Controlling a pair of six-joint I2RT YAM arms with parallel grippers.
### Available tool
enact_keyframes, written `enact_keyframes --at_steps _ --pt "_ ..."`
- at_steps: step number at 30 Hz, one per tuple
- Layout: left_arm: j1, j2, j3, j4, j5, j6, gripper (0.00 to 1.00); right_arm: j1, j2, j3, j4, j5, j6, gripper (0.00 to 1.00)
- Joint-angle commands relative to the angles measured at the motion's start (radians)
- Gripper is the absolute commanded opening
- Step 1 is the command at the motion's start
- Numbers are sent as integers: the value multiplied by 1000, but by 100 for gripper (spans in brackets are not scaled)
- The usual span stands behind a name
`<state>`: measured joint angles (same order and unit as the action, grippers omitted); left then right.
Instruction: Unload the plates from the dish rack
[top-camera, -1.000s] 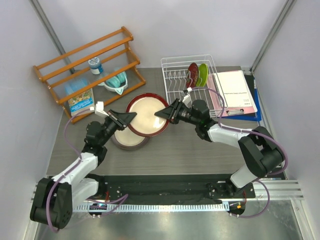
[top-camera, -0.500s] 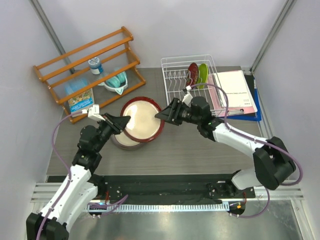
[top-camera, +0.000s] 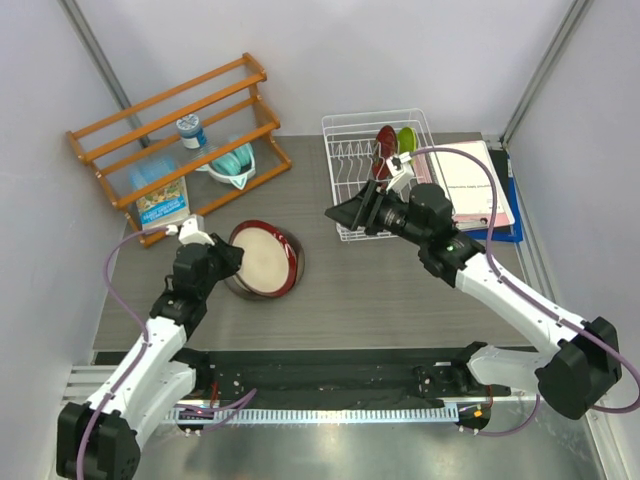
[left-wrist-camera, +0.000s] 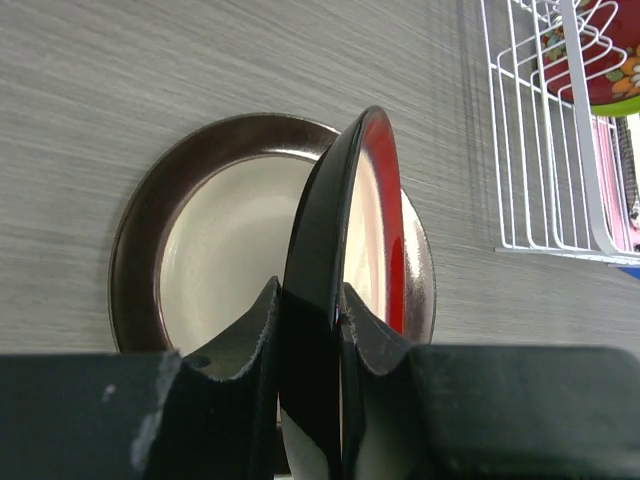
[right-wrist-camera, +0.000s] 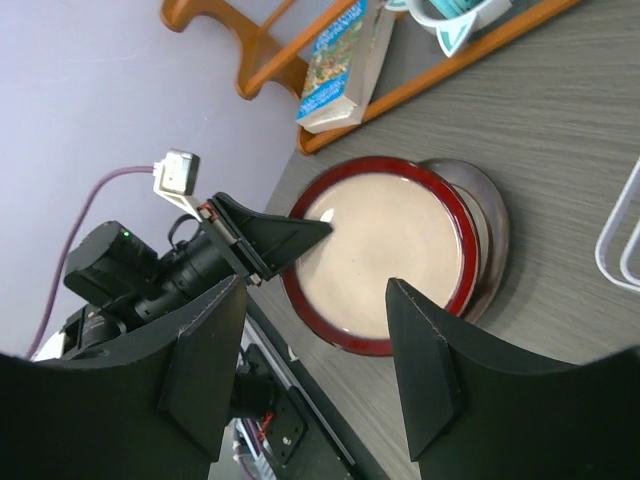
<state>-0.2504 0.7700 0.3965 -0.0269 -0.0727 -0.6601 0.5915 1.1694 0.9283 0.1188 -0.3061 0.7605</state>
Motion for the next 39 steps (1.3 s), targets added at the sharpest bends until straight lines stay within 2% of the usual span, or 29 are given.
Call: enact_keyframes --at_steps 1,10,11,12,14,16,18,22,25,31,34,37,39 --pt "-3 12 7 182 -25 11 0 -7 -4 14 -42 18 -47 63" --pt "-3 106 -33 258 -33 -1 0 -9 21 21 -59 19 -67 63" --pt "-3 117 -41 266 -41 -1 4 -10 21 26 -70 27 -75 63" --pt "-4 126 -41 260 -48 -4 16 -12 26 36 -80 33 -85 63" --pt "-3 152 -38 249 -56 -3 31 -16 27 41 -94 41 -95 64" --pt "-3 170 -39 237 -76 2 27 -22 26 44 -102 45 -99 64" --pt "-3 179 -45 231 -102 -1 43 -27 26 50 -107 47 -101 64" --pt "-3 204 -59 243 -104 -1 50 -36 30 52 -111 48 -105 64" --pt "-3 227 -67 254 -101 -1 48 -45 32 55 -113 48 -110 64" --pt "-3 288 -65 285 -101 10 54 -76 68 101 -171 61 -154 64" --pt "-3 337 -42 282 -90 17 64 -102 99 147 -215 88 -193 64" --pt "-3 377 -10 260 -102 20 69 -127 133 194 -261 192 -242 65" --pt "-4 393 16 234 -128 27 79 -136 169 249 -294 252 -292 65"
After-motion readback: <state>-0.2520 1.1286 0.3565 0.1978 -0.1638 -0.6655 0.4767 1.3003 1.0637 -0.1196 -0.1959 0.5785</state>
